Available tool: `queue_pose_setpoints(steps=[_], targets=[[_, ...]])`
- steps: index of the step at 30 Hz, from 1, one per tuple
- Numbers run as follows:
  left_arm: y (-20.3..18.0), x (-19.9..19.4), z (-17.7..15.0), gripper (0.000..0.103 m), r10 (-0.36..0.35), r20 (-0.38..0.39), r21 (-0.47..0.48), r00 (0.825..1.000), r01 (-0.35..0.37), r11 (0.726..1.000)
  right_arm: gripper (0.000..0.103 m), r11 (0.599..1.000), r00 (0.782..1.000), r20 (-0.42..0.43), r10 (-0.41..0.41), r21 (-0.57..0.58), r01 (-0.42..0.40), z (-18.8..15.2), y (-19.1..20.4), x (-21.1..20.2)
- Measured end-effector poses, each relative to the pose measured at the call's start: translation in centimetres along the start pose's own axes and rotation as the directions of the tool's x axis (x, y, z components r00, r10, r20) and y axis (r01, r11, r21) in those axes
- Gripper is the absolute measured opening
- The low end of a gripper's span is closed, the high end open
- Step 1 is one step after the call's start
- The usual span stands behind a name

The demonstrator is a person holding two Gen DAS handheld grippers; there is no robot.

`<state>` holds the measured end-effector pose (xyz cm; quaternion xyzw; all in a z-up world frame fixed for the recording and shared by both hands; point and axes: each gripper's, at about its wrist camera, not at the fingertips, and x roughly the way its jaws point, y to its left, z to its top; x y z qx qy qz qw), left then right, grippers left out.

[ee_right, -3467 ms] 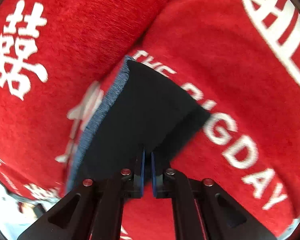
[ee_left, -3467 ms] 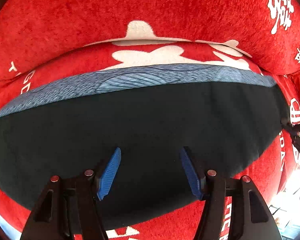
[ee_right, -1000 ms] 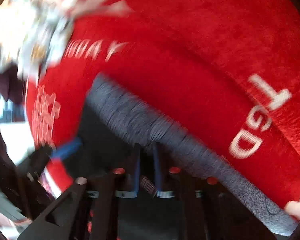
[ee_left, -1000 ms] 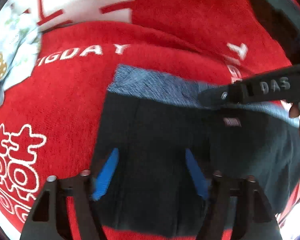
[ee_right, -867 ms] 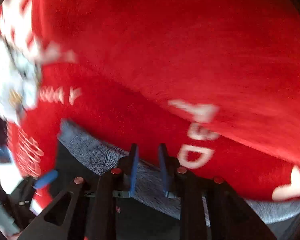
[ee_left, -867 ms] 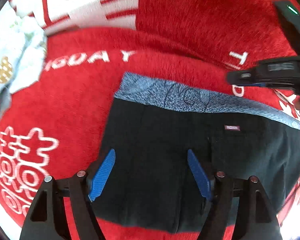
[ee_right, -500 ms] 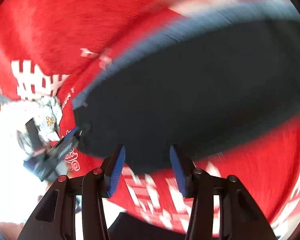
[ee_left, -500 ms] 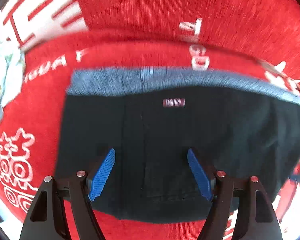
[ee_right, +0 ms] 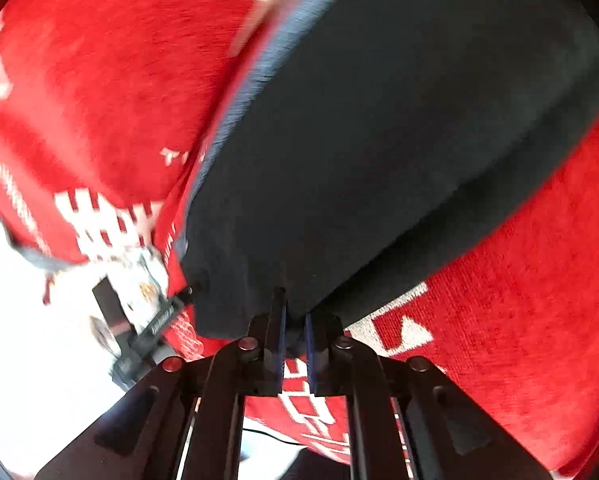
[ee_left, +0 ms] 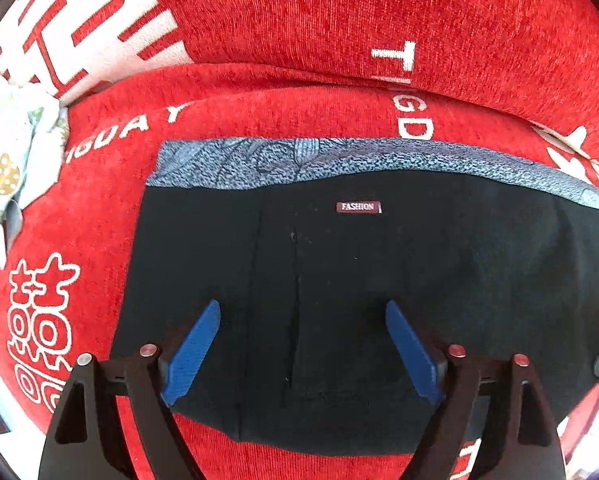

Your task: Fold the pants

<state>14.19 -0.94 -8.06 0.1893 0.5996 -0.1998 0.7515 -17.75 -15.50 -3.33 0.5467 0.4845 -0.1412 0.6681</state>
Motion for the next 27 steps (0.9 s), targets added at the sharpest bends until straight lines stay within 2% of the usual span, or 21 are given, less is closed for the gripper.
queue_pose_setpoints(steps=[2, 4, 5, 7, 8, 10, 12, 13, 14, 16, 17, 18, 20, 23, 25, 27], targets=[[-0.1, -0.2, 0.0, 0.093, 0.012, -0.006, -0.002, 1.000, -0.012, 1.000, 0.007, 0.997, 0.997, -0.036, -0.074, 0.036, 0.075, -0.7, -1.5, 0.2], [-0.4, -1.0, 0.1, 0.091, 0.043, -0.037, 0.000, 0.998, -0.043, 0.999, 0.008, 0.993, 0.994, -0.046, -0.096, 0.064, 0.098, -1.3, -2.3, -0.5], [-0.7, -1.8, 0.2, 0.091, 0.051, -0.036, 0.017, 0.998, -0.050, 0.999, 0.012, 0.991, 0.992, -0.038, -0.120, 0.058, 0.123, -1.4, -2.4, -1.5], [-2.2, -3.8, 0.4, 0.091, 0.006, -0.001, 0.045, 1.000, -0.006, 0.999, 0.013, 0.993, 0.993, 0.032, -0.112, 0.046, 0.110, -1.1, -2.5, -4.7], [-3.3, -4.6, 1.2, 0.091, -0.017, 0.012, 0.062, 1.000, 0.016, 0.998, 0.022, 0.993, 0.992, 0.057, -0.112, 0.042, 0.110, -0.6, -2.6, -5.9], [-6.4, -5.8, 0.8, 0.091, -0.070, 0.023, 0.112, 0.997, 0.067, 0.991, 0.027, 0.988, 0.982, 0.116, -0.147, 0.053, 0.142, 1.5, -2.9, -7.8], [-9.4, -5.8, 0.5, 0.091, -0.113, 0.013, 0.147, 0.994, 0.110, 0.983, 0.027, 0.989, 0.982, 0.140, -0.128, 0.098, 0.115, 4.1, -3.9, -8.0], [-11.2, -5.3, 0.2, 0.091, -0.132, -0.010, 0.161, 0.991, 0.132, 0.978, 0.020, 0.985, 0.982, 0.131, -0.138, 0.119, 0.122, 4.9, -4.4, -7.6], [-12.4, -4.5, -0.1, 0.091, -0.144, -0.036, 0.170, 0.989, 0.148, 0.974, 0.008, 0.980, 0.982, 0.113, -0.154, 0.146, 0.137, 5.6, -5.0, -7.0], [-14.6, -2.8, -1.6, 0.091, -0.126, -0.081, 0.195, 0.989, 0.140, 0.971, 0.007, 0.977, 0.979, 0.128, -0.156, 0.166, 0.134, 5.1, -5.8, -6.5], [-15.5, -2.7, -2.6, 0.091, -0.074, -0.046, 0.236, 0.996, 0.083, 0.968, 0.006, 0.976, 0.978, 0.137, -0.157, 0.171, 0.133, 4.7, -5.9, -6.6], [-16.0, -3.2, -3.2, 0.091, -0.058, -0.007, 0.264, 0.998, 0.057, 0.963, 0.006, 0.975, 0.976, 0.146, -0.162, 0.178, 0.135, 4.1, -6.0, -6.7], [-16.1, -3.6, -3.4, 0.091, -0.055, -0.031, 0.273, 0.998, 0.062, 0.960, 0.006, 0.972, 0.974, 0.145, -0.177, 0.184, 0.149, 3.2, -6.1, -7.1], [-15.8, -4.5, -2.8, 0.091, -0.047, -0.085, 0.257, 0.995, 0.067, 0.964, 0.006, 0.965, 0.960, 0.138, -0.243, 0.136, 0.225, 2.8, -6.1, -8.5], [-16.5, -5.9, -2.2, 0.091, -0.049, -0.067, 0.266, 0.997, 0.065, 0.962, 0.008, 0.962, 0.948, 0.185, -0.257, 0.139, 0.234, 3.1, -7.8, -12.5], [-17.7, -7.3, -1.6, 0.091, -0.068, -0.048, 0.269, 0.997, 0.079, 0.960, 0.018, 0.956, 0.927, 0.254, -0.276, 0.169, 0.238, 4.0, -9.2, -15.9]])
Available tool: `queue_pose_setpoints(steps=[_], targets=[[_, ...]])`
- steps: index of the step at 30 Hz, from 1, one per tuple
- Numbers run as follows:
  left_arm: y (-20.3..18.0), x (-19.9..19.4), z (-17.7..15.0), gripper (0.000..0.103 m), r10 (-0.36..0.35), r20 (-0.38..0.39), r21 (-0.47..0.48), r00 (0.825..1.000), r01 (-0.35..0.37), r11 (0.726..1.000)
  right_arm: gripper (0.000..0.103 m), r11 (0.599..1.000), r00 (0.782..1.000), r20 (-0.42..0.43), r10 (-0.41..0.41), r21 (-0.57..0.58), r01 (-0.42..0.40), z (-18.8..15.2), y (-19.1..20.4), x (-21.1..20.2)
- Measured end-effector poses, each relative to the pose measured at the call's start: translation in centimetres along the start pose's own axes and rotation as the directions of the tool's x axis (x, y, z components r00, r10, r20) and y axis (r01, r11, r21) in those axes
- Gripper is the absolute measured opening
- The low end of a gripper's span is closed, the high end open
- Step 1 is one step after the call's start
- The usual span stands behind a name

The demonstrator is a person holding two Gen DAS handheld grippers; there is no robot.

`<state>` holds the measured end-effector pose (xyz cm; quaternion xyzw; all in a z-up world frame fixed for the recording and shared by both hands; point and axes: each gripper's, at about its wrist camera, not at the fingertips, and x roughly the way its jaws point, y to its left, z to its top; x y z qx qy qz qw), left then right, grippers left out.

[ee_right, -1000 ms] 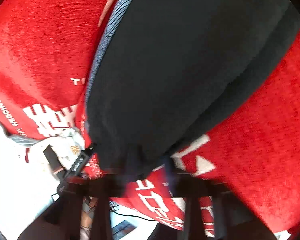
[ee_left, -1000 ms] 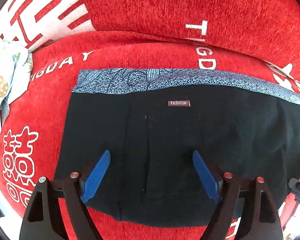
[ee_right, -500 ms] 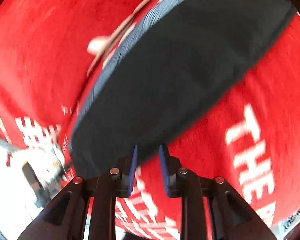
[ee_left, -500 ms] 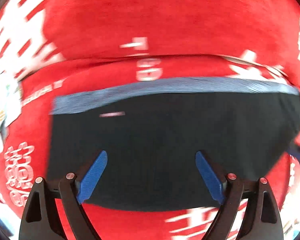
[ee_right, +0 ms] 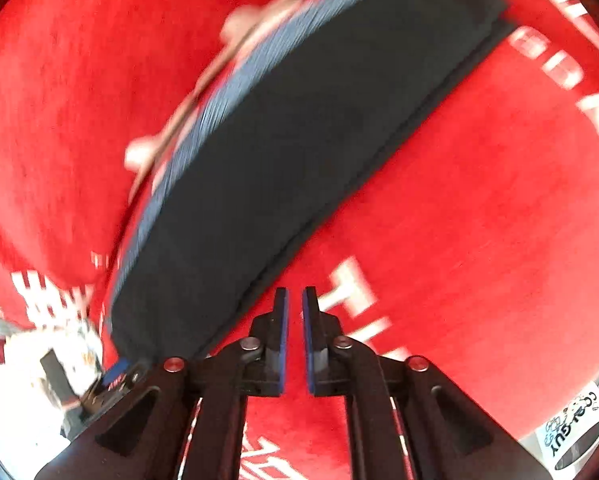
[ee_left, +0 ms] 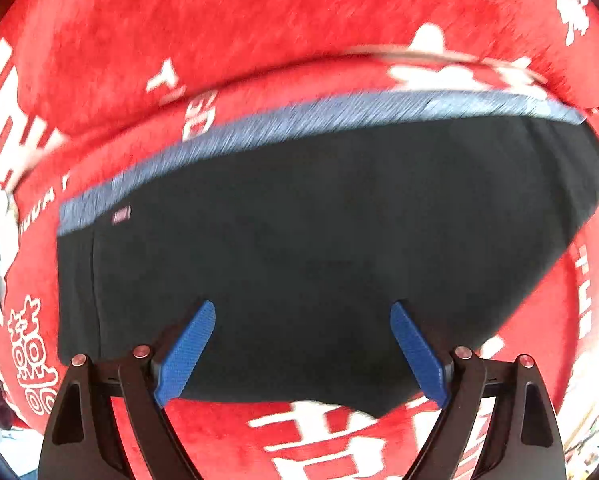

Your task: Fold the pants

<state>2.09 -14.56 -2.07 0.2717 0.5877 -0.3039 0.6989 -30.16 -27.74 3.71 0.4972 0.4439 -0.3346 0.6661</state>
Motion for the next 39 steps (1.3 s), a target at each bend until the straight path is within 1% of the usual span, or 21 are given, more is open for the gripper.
queue_pose_setpoints(steps=[1, 2, 5, 8, 10, 11, 12, 13, 14, 16, 18, 19, 21, 23, 25, 29, 30, 32, 35, 38, 39], targets=[[-0.9, -0.5, 0.6, 0.091, -0.009, 0.010, 0.002, 1.000, 0.009, 1.000, 0.031, 1.000, 1.000, 0.022, -0.004, 0.012, 0.004, 0.7, -0.6, -0.6], [-2.3, -0.9, 1.5, 0.091, -0.025, 0.022, 0.006, 0.999, 0.025, 1.000, 0.040, 0.999, 0.998, 0.064, -0.020, 0.044, 0.018, 2.3, -2.0, -1.7], [-6.2, -1.2, 3.5, 0.091, -0.069, 0.040, 0.026, 0.997, 0.068, 0.997, 0.041, 0.993, 0.991, 0.129, -0.049, 0.110, 0.035, 5.6, -5.2, -3.1], [-10.8, -0.1, 5.2, 0.091, -0.096, 0.040, 0.043, 0.995, 0.094, 0.995, 0.041, 0.980, 0.985, 0.158, -0.067, 0.196, 0.035, 9.4, -8.7, -2.9], [-12.8, 1.0, 6.4, 0.091, -0.093, 0.036, 0.043, 0.995, 0.092, 0.995, 0.041, 0.975, 0.982, 0.175, -0.068, 0.219, 0.029, 11.5, -10.1, -2.3], [-14.0, 1.5, 6.7, 0.091, -0.095, 0.033, 0.039, 0.995, 0.093, 0.995, 0.037, 0.975, 0.982, 0.177, -0.061, 0.221, 0.020, 12.3, -10.9, -2.5], [-14.9, 1.9, 6.8, 0.091, -0.087, 0.032, 0.038, 0.996, 0.086, 0.996, 0.029, 0.975, 0.984, 0.172, -0.041, 0.223, 0.002, 13.4, -11.4, -2.0], [-15.8, 2.5, 6.9, 0.091, -0.068, 0.015, 0.038, 0.998, 0.067, 0.997, 0.005, 0.975, 0.989, 0.149, -0.016, 0.220, -0.017, 14.5, -11.9, -1.4], [-16.0, 3.4, 6.8, 0.091, -0.056, -0.001, 0.037, 0.998, 0.056, 0.998, 0.005, 0.975, 0.991, 0.130, -0.006, 0.221, -0.024, 15.0, -12.1, -1.3], [-16.5, 3.6, 6.3, 0.091, -0.025, 0.003, 0.025, 1.000, 0.025, 0.999, 0.005, 0.983, 0.993, 0.115, 0.005, 0.181, -0.026, 15.6, -11.7, -1.9], [-16.5, 3.5, 6.0, 0.091, -0.019, 0.008, 0.010, 1.000, 0.019, 1.000, 0.005, 0.995, 0.996, 0.087, -0.029, 0.099, 0.020, 15.5, -11.9, -2.0], [-16.4, 3.4, 6.0, 0.092, -0.019, 0.000, 0.000, 1.000, 0.019, 1.000, 0.006, 0.995, 0.998, 0.065, -0.026, 0.102, 0.020, 15.4, -12.6, -1.4], [-16.5, 3.3, 6.3, 0.092, -0.010, -0.020, -0.003, 1.000, 0.010, 1.000, 0.008, 0.990, 0.997, 0.076, 0.009, 0.139, -0.019, 15.5, -13.8, -1.6], [-16.6, 3.1, 6.5, 0.092, 0.006, -0.036, 0.005, 0.999, -0.006, 1.000, 0.024, 0.987, 0.997, 0.082, 0.013, 0.156, -0.026, 15.4, -14.2, -1.9], [-16.7, 2.8, 6.6, 0.092, 0.019, -0.046, 0.007, 0.999, -0.019, 1.000, 0.028, 0.984, 0.997, 0.076, -0.013, 0.178, 0.000, 15.0, -14.7, -2.6], [-17.2, 2.6, 7.5, 0.092, 0.039, -0.073, -0.010, 0.997, -0.040, 0.999, 0.028, 0.985, 0.998, 0.039, -0.043, 0.168, 0.036, 13.9, -14.8, -4.3], [-17.2, 2.3, 7.9, 0.092, 0.036, -0.069, -0.019, 0.997, -0.037, 0.999, 0.029, 0.990, 0.998, 0.039, -0.051, 0.136, 0.045, 13.4, -14.0, -4.9], [-16.9, 1.0, 9.0, 0.092, 0.021, -0.016, -0.047, 1.000, -0.022, 0.999, 0.031, 0.995, 0.999, 0.044, -0.024, 0.098, 0.020, 12.9, -13.2, -5.8], [-16.3, 0.6, 11.8, 0.092, 0.044, 0.038, -0.079, 0.998, -0.041, 0.996, 0.031, 0.998, 0.998, 0.041, 0.039, -0.042, -0.038, 13.5, -7.9, -4.2], [-16.4, 2.1, 14.0, 0.092, 0.082, 0.034, -0.096, 0.996, -0.078, 0.992, 0.031, 0.962, 0.998, 0.009, 0.057, -0.269, -0.052, 14.6, -1.4, -0.5], [-16.2, 2.9, 14.4, 0.092, 0.103, 0.027, -0.098, 0.994, -0.100, 0.990, 0.031, 0.934, 0.999, -0.004, 0.047, -0.354, -0.046, 14.9, 1.1, 1.6]])
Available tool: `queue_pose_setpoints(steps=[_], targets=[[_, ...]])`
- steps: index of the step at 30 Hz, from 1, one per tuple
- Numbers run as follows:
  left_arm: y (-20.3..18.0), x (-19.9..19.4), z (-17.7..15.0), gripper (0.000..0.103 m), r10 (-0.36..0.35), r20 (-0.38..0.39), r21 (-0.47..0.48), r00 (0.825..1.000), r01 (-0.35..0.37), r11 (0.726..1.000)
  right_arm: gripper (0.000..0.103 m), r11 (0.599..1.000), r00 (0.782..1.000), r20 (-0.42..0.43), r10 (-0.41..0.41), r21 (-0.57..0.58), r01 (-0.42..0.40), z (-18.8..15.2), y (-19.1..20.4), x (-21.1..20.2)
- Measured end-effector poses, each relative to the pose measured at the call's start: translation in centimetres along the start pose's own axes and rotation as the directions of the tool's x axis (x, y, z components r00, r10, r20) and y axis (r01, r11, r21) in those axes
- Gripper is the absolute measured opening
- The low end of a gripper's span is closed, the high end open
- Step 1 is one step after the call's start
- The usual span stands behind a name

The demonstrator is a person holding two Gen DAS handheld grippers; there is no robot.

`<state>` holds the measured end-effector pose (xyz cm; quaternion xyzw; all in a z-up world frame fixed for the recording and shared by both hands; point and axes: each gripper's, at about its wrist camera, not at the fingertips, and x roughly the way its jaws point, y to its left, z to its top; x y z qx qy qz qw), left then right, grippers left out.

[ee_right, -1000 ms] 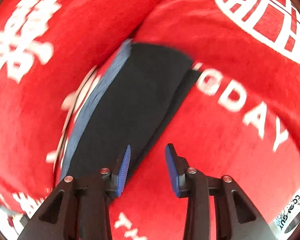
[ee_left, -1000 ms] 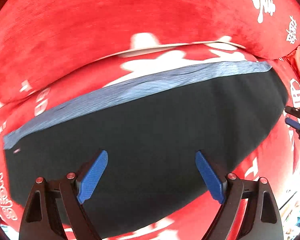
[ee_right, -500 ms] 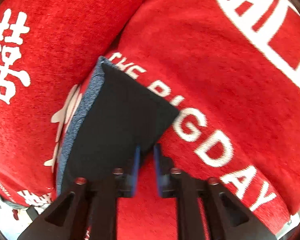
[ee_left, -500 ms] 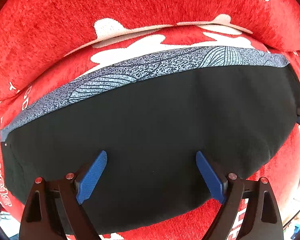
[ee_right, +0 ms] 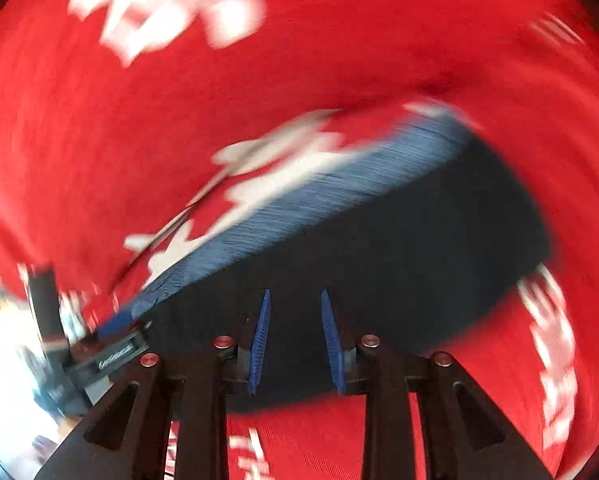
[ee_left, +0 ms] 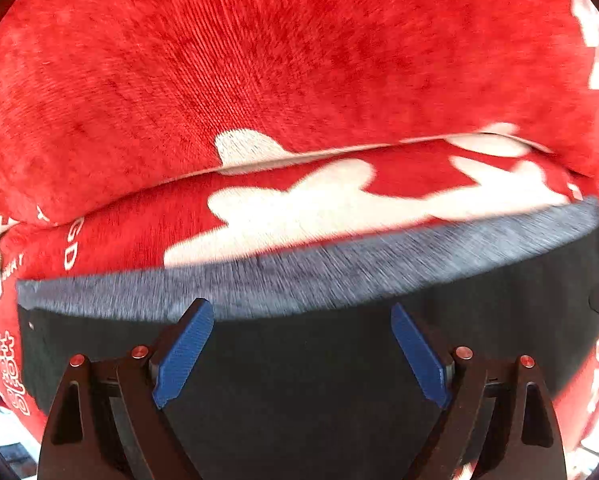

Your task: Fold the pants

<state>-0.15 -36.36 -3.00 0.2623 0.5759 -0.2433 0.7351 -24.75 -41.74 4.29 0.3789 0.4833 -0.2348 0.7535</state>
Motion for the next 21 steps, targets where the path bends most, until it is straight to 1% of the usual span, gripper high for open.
queue_pose_setpoints(steps=[1, 2, 3, 4, 5, 7, 9, 11, 12, 13, 14, 17, 18, 20, 21], targets=[[0.2, 0.7, 0.3, 0.092, 0.007, -0.010, -0.004, 1.000, -0.007, 1.000, 0.031, 0.999, 1.000, -0.015, -0.007, -0.040, 0.006, 0.3, 0.9, 1.3], [0.4, 1.2, 0.6, 0.092, -0.007, -0.009, -0.020, 1.000, 0.007, 1.000, 0.030, 0.998, 0.999, -0.034, -0.016, -0.068, 0.014, 0.5, 1.6, 2.7], [0.8, 1.3, 0.8, 0.093, -0.023, -0.002, -0.041, 1.000, 0.023, 0.999, 0.026, 0.995, 0.997, -0.053, -0.048, -0.093, 0.043, 1.0, 2.0, 4.6], [1.0, 1.4, 0.9, 0.098, -0.026, -0.002, -0.047, 1.000, 0.026, 0.999, 0.020, 0.994, 0.997, -0.031, -0.064, -0.095, 0.061, 1.5, 1.9, 5.2], [1.5, 1.4, 0.9, 0.099, -0.030, -0.003, -0.048, 1.000, 0.030, 0.998, 0.015, 0.995, 0.998, -0.010, -0.060, -0.084, 0.059, 1.7, 1.6, 5.1], [2.0, 1.1, 0.9, 0.099, -0.043, -0.011, -0.052, 0.999, 0.043, 0.998, 0.007, 0.997, 0.997, 0.015, -0.079, 0.006, 0.079, 2.5, -0.3, 4.6], [2.7, 0.2, 0.7, 0.099, -0.025, -0.026, -0.051, 0.999, 0.024, 0.998, 0.008, 0.991, 0.992, 0.029, -0.120, 0.060, 0.119, 2.9, -1.6, 3.3], [3.4, -1.8, 0.0, 0.099, -0.030, -0.027, -0.048, 0.999, 0.028, 0.998, 0.017, 0.985, 0.987, 0.021, -0.160, 0.064, 0.158, 2.8, -2.2, 2.0], [3.7, -2.6, -0.6, 0.099, -0.036, -0.023, -0.047, 0.999, 0.035, 0.998, 0.020, 0.984, 0.985, 0.014, -0.172, 0.055, 0.171, 2.6, -2.2, 1.3], [4.1, -3.7, -1.6, 0.099, -0.043, -0.017, -0.045, 0.999, 0.043, 0.998, 0.025, 0.986, 0.987, 0.007, -0.161, 0.044, 0.161, 2.1, -2.2, 0.5], [4.3, -4.3, -2.4, 0.099, -0.043, -0.017, -0.042, 0.999, 0.042, 0.998, 0.026, 0.990, 0.991, 0.001, -0.137, 0.037, 0.137, 1.4, -2.1, -0.3], [4.3, -5.4, -5.7, 0.099, -0.035, -0.032, -0.008, 0.999, 0.035, 0.999, 0.026, 0.997, 0.996, -0.031, -0.080, -0.007, 0.080, -1.2, -1.1, -1.8], [4.0, -5.3, -6.9, 0.099, -0.025, -0.045, 0.013, 0.999, 0.026, 1.000, 0.026, 0.997, 0.997, -0.048, -0.058, -0.048, 0.056, -2.8, 0.1, -1.9], [3.2, -4.5, -8.9, 0.099, 0.004, -0.097, 0.060, 0.995, 0.002, 0.998, 0.027, 0.992, 0.995, -0.075, -0.060, -0.117, 0.051, -4.8, 2.1, -0.9], [3.3, -4.6, -9.8, 0.099, -0.003, -0.078, 0.047, 0.997, 0.006, 0.999, 0.027, 0.985, 0.992, -0.092, -0.083, -0.161, 0.067, -5.9, 2.9, -0.1]])
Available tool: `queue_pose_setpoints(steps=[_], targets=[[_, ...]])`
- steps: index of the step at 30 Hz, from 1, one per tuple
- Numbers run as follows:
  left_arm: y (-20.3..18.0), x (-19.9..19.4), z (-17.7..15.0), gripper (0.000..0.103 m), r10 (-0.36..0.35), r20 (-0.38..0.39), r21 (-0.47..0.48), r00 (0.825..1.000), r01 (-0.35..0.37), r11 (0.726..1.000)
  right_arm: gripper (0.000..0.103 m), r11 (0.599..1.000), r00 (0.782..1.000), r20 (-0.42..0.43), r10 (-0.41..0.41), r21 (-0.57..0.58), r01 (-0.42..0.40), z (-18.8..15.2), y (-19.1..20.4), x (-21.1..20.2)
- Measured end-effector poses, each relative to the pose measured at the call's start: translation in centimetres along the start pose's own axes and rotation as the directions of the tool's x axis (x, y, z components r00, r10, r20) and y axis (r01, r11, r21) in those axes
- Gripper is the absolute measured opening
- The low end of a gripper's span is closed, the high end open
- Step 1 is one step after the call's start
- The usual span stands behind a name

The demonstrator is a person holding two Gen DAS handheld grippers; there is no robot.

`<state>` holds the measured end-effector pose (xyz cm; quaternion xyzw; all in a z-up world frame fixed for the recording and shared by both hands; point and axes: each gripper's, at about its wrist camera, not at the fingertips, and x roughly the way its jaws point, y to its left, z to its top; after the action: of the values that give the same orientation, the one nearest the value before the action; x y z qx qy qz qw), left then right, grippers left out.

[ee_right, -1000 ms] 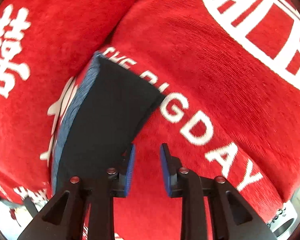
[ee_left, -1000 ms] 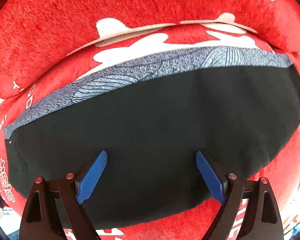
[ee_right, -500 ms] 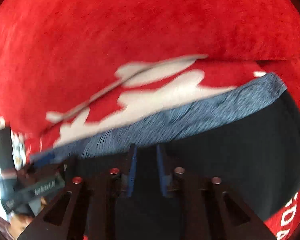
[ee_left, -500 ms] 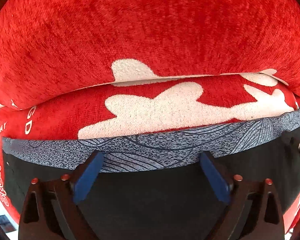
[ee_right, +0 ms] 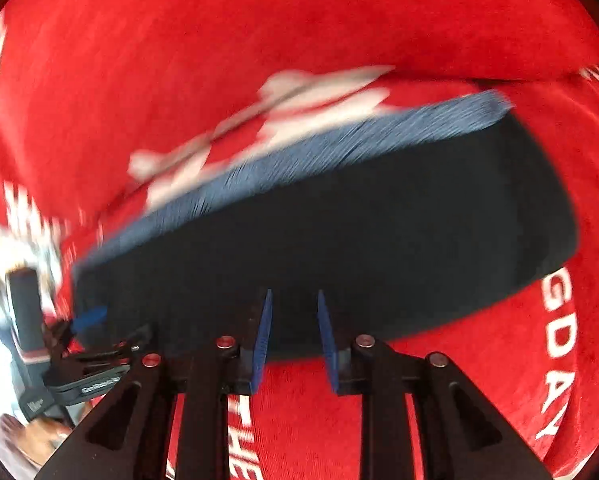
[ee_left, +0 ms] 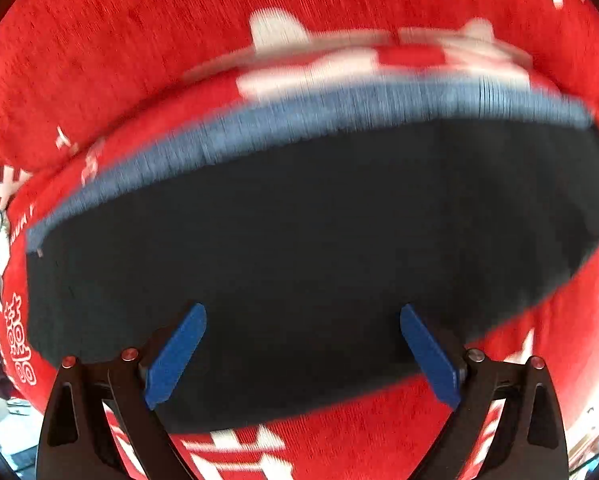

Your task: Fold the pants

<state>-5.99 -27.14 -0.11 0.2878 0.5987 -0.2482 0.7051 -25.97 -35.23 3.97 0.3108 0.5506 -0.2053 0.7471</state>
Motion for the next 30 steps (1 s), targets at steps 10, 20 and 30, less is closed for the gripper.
queue_pose_setpoints(steps=[10, 20, 30], targets=[[-1.5, -2.2, 0.8, 0.099, -0.010, -0.032, -0.020, 0.999, 0.009, 1.000, 0.041, 0.997, 0.996, -0.076, -0.045, 0.064, 0.050, -5.1, -1.2, -0.7], [-3.1, -3.4, 0.7, 0.099, -0.030, -0.035, 0.009, 0.999, 0.030, 1.000, 0.049, 0.985, 0.998, -0.060, -0.003, 0.175, 0.013, -7.8, -2.9, -3.1], [-5.1, -1.9, 0.5, 0.099, -0.043, -0.044, 0.042, 0.998, 0.045, 0.998, 0.053, 0.971, 0.998, -0.056, 0.017, 0.239, -0.003, -8.0, -4.3, -2.8]])
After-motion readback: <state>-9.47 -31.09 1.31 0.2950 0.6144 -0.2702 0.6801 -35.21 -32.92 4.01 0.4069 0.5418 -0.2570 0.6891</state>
